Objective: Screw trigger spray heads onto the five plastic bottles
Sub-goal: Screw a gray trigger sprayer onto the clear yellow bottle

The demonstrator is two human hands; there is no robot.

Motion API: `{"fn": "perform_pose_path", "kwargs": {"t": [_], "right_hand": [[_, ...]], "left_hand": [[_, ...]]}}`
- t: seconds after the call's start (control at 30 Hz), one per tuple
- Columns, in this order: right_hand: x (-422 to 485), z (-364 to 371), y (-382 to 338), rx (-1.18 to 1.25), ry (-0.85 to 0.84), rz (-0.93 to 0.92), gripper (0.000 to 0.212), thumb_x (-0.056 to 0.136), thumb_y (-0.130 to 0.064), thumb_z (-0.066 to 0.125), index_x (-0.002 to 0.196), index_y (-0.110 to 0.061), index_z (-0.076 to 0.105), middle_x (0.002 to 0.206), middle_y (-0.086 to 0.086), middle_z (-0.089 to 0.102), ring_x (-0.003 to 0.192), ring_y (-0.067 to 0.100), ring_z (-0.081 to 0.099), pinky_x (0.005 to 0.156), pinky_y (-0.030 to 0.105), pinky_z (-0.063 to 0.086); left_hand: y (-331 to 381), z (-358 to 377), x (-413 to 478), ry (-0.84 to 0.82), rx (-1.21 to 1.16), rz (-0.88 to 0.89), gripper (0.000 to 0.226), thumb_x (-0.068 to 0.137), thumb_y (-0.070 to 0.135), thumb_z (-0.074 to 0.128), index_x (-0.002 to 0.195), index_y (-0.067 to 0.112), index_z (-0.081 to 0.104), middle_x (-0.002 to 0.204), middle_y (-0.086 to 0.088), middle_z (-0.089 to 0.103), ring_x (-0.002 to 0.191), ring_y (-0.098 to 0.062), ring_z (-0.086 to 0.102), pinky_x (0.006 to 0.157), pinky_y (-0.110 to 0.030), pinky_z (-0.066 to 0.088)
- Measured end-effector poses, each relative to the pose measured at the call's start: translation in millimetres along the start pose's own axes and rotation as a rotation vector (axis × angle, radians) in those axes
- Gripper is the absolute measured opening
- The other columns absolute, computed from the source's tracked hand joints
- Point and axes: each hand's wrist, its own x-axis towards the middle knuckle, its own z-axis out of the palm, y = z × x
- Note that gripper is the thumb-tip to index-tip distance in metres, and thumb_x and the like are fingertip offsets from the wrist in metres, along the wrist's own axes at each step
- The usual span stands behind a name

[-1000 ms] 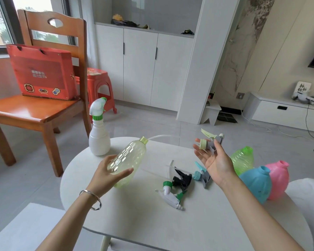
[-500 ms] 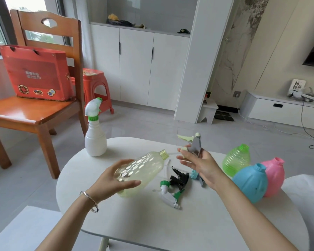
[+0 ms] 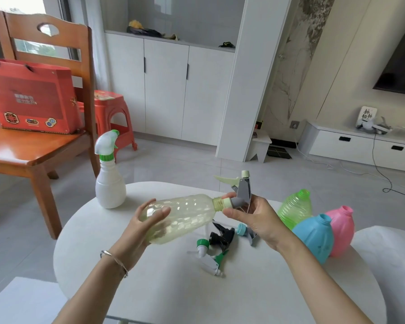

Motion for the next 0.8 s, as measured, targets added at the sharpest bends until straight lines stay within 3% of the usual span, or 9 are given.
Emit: {"fn": "perform_pose_path", "kwargs": {"t": [0.17, 0.3, 0.4, 0.47, 0.53, 0.6, 0.7, 0.73, 0.8], "right_hand": [[1.5, 2.6, 8.0, 0.049, 0.123, -0.022, 0.027, 0.064, -0.019, 0.078, 0.089, -0.012, 0.071, 0.095, -0.008, 0.074, 0.093, 0.006, 0.067, 0.085, 0.021, 0.053], [-1.1, -3.2, 11.3, -0.040, 0.058, -0.019, 0.019, 0.074, 0.000, 0.073, 0.088, 0.010, 0.066, 0.104, 0.002, 0.068, 0.096, 0.009, 0.065, 0.080, 0.016, 0.049], [-7.0, -3.6, 14.7, -0.056, 0.080, -0.038, 0.021, 0.074, 0.001, 0.073, 0.089, 0.012, 0.064, 0.104, -0.001, 0.069, 0.096, 0.006, 0.066, 0.078, 0.014, 0.049], [-11.2, -2.7, 15.1, -0.045, 0.103, -0.037, 0.023, 0.072, -0.002, 0.075, 0.091, 0.008, 0.066, 0.102, -0.004, 0.070, 0.093, 0.004, 0.067, 0.077, 0.015, 0.050], [-14.6, -1.6, 16.6, -0.002, 0.153, -0.026, 0.025, 0.066, -0.014, 0.078, 0.088, -0.005, 0.071, 0.094, -0.008, 0.072, 0.085, 0.005, 0.067, 0.074, 0.018, 0.053], [-16.8, -1.7, 16.5, 0.054, 0.213, -0.001, 0.027, 0.061, -0.022, 0.077, 0.086, -0.014, 0.072, 0.086, -0.008, 0.074, 0.080, 0.006, 0.067, 0.071, 0.020, 0.055], [-19.5, -7.3, 15.7, 0.082, 0.241, 0.041, 0.036, 0.057, -0.027, 0.078, 0.091, -0.017, 0.070, 0.081, -0.006, 0.075, 0.078, 0.007, 0.069, 0.074, 0.023, 0.057], [-20.7, -8.5, 15.8, 0.079, 0.246, 0.063, 0.038, 0.056, -0.030, 0.078, 0.091, -0.017, 0.070, 0.081, -0.006, 0.075, 0.078, 0.008, 0.069, 0.076, 0.024, 0.057], [-23.5, -8.8, 17.5, 0.104, 0.252, 0.084, 0.035, 0.057, -0.028, 0.078, 0.090, -0.017, 0.071, 0.081, -0.005, 0.074, 0.077, 0.007, 0.069, 0.072, 0.022, 0.057]], "left_hand": [[-1.7, 9.5, 3.8, -0.116, 0.020, -0.016, 0.051, 0.060, 0.047, 0.081, 0.104, 0.024, 0.072, 0.099, 0.004, 0.076, 0.086, -0.010, 0.072, 0.066, -0.020, 0.056], [-2.1, 7.4, 6.7, -0.077, 0.116, -0.014, 0.068, 0.059, 0.055, 0.080, 0.118, 0.025, 0.063, 0.121, -0.003, 0.069, 0.112, -0.024, 0.065, 0.090, -0.036, 0.054], [4.8, 6.6, 2.8, -0.077, 0.133, -0.095, 0.065, 0.072, 0.075, 0.051, 0.123, 0.035, 0.055, 0.123, -0.001, 0.065, 0.104, -0.026, 0.068, 0.074, -0.039, 0.059], [5.1, 6.7, 2.2, -0.082, 0.239, -0.089, 0.065, 0.071, 0.073, 0.039, 0.125, 0.039, 0.051, 0.127, -0.002, 0.059, 0.102, -0.027, 0.067, 0.064, -0.036, 0.060], [3.8, 8.8, 1.1, -0.061, 0.286, 0.008, 0.060, 0.070, 0.066, 0.045, 0.126, 0.043, 0.047, 0.128, -0.003, 0.056, 0.099, -0.025, 0.067, 0.064, -0.033, 0.060], [1.0, 11.5, -0.9, -0.082, 0.234, 0.047, 0.067, 0.069, 0.057, 0.056, 0.132, 0.035, 0.046, 0.129, 0.002, 0.059, 0.095, -0.016, 0.070, 0.072, -0.027, 0.059], [-2.5, 12.5, -1.8, -0.193, 0.138, 0.012, 0.070, 0.072, 0.039, 0.066, 0.138, 0.032, 0.042, 0.137, 0.001, 0.055, 0.114, -0.013, 0.063, 0.095, -0.028, 0.048], [-2.9, 12.5, -2.6, -0.232, 0.124, -0.016, 0.074, 0.072, 0.040, 0.069, 0.139, 0.038, 0.037, 0.137, 0.001, 0.053, 0.120, -0.015, 0.059, 0.099, -0.031, 0.046], [-0.2, 15.4, -4.6, -0.288, 0.184, -0.072, 0.093, 0.059, 0.063, 0.074, 0.139, 0.045, 0.031, 0.133, -0.001, 0.054, 0.121, -0.018, 0.057, 0.097, -0.035, 0.050]]}}
